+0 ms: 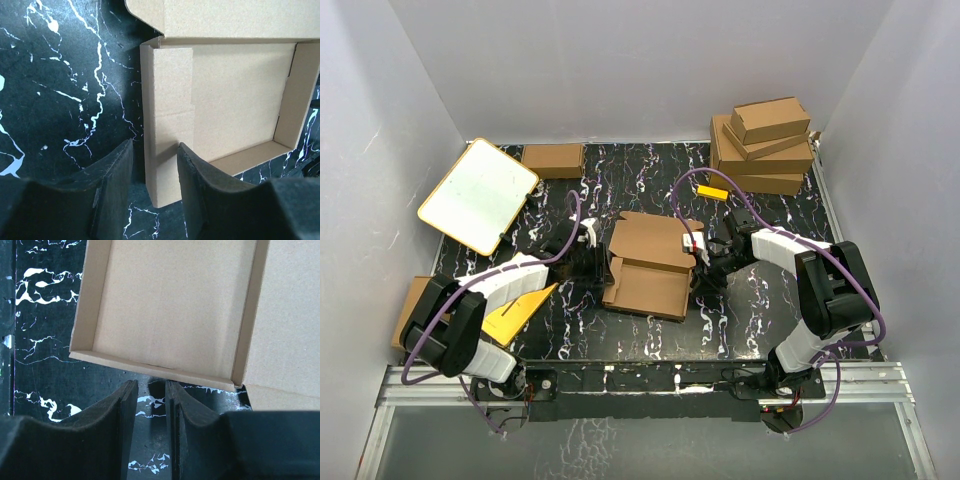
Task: Fold the paper box
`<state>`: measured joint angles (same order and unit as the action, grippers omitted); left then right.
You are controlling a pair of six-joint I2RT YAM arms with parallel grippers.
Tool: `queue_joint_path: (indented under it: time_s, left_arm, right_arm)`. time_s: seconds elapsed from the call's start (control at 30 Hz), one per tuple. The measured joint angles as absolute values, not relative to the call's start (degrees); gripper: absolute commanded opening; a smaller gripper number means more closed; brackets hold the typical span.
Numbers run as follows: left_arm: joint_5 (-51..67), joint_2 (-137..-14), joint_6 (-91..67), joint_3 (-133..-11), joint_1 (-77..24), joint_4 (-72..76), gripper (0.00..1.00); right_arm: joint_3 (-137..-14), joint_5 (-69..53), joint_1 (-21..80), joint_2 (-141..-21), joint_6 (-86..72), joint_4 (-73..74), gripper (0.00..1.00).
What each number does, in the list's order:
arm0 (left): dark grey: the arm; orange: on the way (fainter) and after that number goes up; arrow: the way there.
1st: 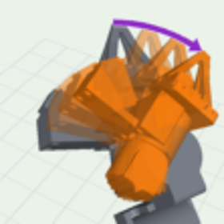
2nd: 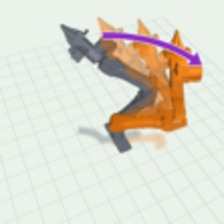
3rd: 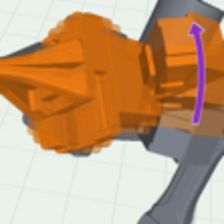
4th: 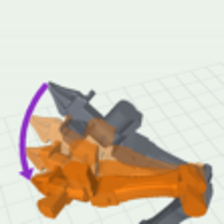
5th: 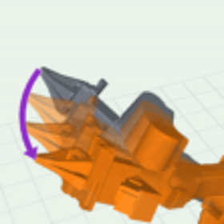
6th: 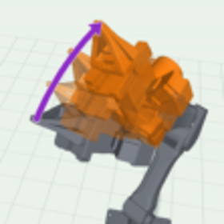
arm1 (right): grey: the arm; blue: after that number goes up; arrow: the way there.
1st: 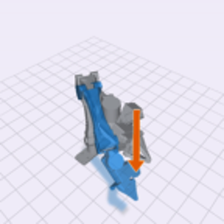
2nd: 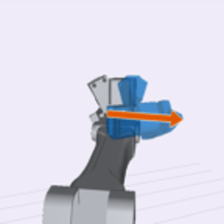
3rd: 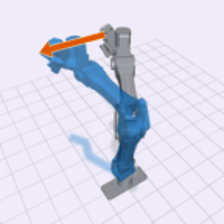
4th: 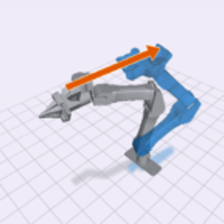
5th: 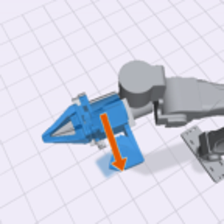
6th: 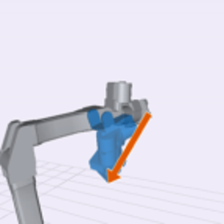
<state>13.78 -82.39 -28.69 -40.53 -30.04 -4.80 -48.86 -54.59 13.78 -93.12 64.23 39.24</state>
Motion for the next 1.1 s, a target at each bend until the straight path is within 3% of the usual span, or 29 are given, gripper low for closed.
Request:
queue_joint_path:
  time_s: [0.67,1.1]
  left_arm:
    - [13.0,-86.0,-29.2,-40.4,-30.0,-2.2,0.36]
    - [10.7,-86.8,-29.1,-40.7,-30.0,-3.4,0.22]
  right_arm:
    - [-48.9,-54.8,13.8,-93.2,64.4,39.2,0.35]
    - [-48.9,-55.0,13.8,-93.4,64.4,39.2,0.35]
